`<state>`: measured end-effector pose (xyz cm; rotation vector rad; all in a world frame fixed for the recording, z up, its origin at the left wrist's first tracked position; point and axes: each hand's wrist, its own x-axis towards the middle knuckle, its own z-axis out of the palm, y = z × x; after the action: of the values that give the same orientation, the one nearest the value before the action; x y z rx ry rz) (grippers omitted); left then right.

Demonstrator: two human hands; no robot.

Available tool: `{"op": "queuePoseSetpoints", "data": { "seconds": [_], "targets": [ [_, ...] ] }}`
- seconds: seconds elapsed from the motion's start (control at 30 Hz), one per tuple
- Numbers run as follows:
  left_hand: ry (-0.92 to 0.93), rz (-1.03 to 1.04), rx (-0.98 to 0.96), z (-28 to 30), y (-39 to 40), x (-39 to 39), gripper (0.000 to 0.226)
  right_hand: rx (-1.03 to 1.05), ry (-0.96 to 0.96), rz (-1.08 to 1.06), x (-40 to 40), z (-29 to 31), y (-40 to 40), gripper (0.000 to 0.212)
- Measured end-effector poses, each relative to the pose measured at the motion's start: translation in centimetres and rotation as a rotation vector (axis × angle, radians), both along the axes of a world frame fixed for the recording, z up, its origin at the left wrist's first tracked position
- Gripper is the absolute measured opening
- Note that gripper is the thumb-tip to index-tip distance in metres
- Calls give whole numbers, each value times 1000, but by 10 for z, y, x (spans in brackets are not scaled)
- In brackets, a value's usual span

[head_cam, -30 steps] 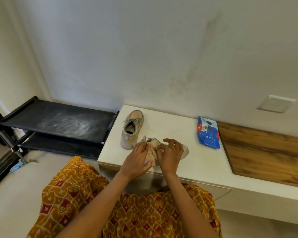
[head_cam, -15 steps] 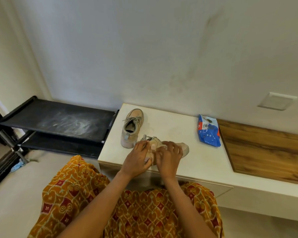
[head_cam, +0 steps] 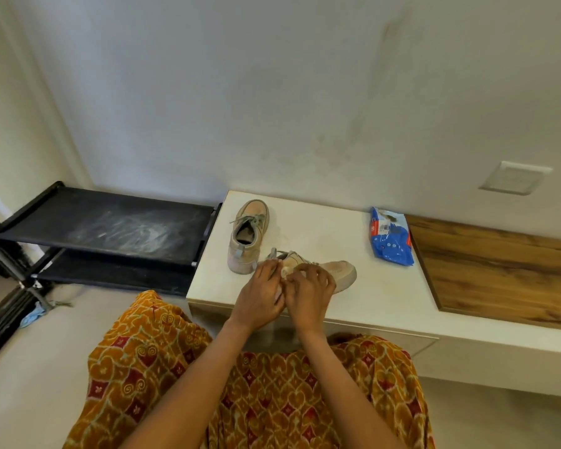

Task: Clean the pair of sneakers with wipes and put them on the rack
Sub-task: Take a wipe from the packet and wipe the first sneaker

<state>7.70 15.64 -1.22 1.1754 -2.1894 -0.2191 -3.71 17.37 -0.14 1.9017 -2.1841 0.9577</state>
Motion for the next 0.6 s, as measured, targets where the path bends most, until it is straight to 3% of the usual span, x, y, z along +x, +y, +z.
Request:
{"op": "queuePoseSetpoints", "data": {
  "seconds": [0.07,0.23,0.47,0.6],
  "targets": [
    [-26,6,0,0,0,2,58,13,7,-15,-17,-2,-3,6],
    [-15,57,63,-5,2,-2,63,133,-11,-285,-74,5,-9,15],
    [-2,97,39,-4,-2,-4,54,91,-49,-92,-2,0,4,8],
    [-20,84,50,-4,-1,-2,56,87,-32,-87,-20,-5,4,8]
  ]
}}
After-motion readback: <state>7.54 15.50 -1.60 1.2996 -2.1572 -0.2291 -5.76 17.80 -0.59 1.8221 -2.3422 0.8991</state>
